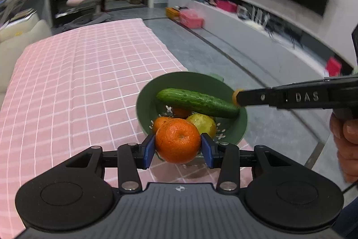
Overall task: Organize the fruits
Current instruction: 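Carry the brown fruit and orange over the colander and release both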
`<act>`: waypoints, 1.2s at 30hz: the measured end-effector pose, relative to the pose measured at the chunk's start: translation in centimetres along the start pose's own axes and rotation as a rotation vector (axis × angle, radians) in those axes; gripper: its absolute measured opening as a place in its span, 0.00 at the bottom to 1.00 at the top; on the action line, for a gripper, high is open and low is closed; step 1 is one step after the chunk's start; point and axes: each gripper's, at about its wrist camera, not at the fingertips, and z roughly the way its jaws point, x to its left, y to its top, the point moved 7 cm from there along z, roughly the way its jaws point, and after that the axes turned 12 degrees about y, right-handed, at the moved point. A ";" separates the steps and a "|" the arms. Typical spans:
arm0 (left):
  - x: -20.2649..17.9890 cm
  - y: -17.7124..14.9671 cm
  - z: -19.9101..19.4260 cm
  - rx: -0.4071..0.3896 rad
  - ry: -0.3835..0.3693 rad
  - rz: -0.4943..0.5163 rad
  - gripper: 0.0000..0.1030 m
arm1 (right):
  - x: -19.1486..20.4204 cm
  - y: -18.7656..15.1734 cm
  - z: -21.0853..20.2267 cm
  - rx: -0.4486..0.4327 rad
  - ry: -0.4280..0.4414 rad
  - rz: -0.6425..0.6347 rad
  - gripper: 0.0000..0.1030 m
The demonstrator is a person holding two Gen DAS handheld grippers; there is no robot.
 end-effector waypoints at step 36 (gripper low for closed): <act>-5.2 -0.7 10.4 0.349 -0.092 0.295 0.53 | -2.8 -2.5 7.7 0.275 -0.023 -0.020 0.20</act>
